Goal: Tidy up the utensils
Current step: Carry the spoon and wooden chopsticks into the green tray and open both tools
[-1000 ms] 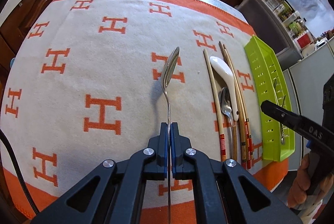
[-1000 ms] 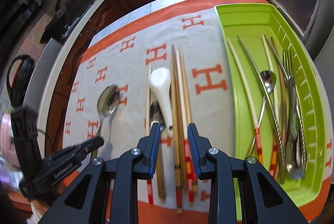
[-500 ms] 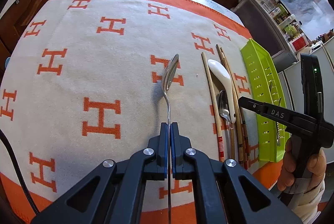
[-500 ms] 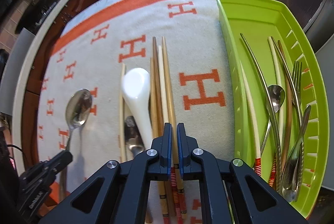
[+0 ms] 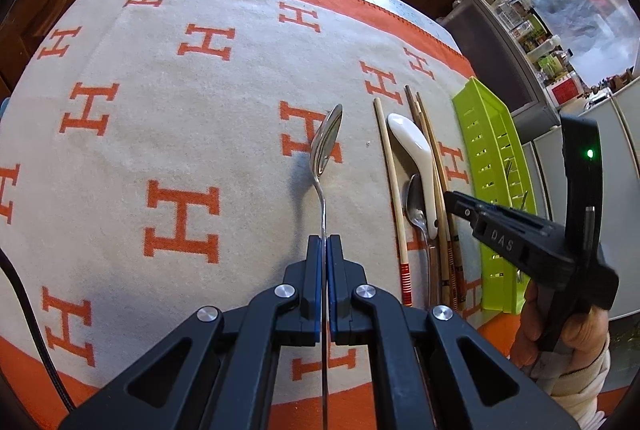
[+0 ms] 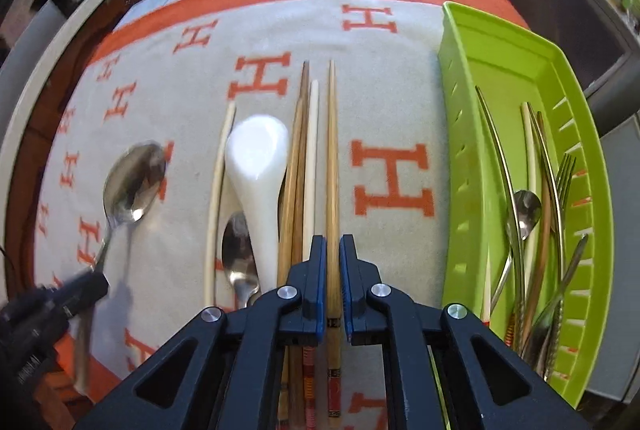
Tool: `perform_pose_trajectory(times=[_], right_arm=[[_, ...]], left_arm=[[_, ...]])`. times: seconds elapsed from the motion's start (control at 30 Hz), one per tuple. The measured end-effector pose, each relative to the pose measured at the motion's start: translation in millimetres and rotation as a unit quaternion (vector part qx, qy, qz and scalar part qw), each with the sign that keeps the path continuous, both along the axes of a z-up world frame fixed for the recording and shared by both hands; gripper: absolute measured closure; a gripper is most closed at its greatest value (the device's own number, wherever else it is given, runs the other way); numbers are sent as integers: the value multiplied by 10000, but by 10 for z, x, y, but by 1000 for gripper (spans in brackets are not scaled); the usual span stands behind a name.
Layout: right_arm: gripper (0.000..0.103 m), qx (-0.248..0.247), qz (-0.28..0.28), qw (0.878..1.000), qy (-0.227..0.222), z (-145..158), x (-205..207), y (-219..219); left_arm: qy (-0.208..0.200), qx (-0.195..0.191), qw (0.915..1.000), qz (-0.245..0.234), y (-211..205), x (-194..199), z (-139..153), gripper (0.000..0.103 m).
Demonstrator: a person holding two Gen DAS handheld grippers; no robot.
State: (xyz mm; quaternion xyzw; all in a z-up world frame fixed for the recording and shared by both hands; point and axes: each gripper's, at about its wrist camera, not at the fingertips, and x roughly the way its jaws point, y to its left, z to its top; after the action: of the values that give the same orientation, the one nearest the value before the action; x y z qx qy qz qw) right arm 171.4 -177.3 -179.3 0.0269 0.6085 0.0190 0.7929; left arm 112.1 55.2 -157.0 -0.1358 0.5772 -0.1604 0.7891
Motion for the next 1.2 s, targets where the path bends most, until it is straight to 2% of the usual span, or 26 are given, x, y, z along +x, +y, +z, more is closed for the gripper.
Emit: perform_pose_trajectory(times=[0.23,0.33,0.47,0.6,0.73,0.9,1.07,1.2], right_arm=[[97,948,-603,9931,-331,271,-223,-355],[97,1145,-709,9896,-499,467,-321,-559],[97,995,-878,9886,-716,713,-459,-925],[97,247,-1012,9907,-879,823,-579,-1232],[97,-33,-1078,9899,-920,847,-704,-1551],[97,-101,-1071,9907,-834,736,-722,-1764],[94,295,-1140,9909,-657,565,-695,-1912],[89,591,-1367,9856,-806,581,-727,-2018]], left_arm=[[-109,-240,9995,175,23,-52,152,103],[-241,-336,9991,94,-90,-64,313,103],[-499,-409,9977,-181,-386,-52,545,103],[-646,-461,9955,-524,-828,9,719,103],[-702,-439,9933,-804,-1308,80,799,103],[-644,-389,9916,-1055,-1822,156,776,103],[-421,-280,9922,-1136,-2248,228,549,103],[-182,-362,9921,-1191,-2374,249,371,101]])
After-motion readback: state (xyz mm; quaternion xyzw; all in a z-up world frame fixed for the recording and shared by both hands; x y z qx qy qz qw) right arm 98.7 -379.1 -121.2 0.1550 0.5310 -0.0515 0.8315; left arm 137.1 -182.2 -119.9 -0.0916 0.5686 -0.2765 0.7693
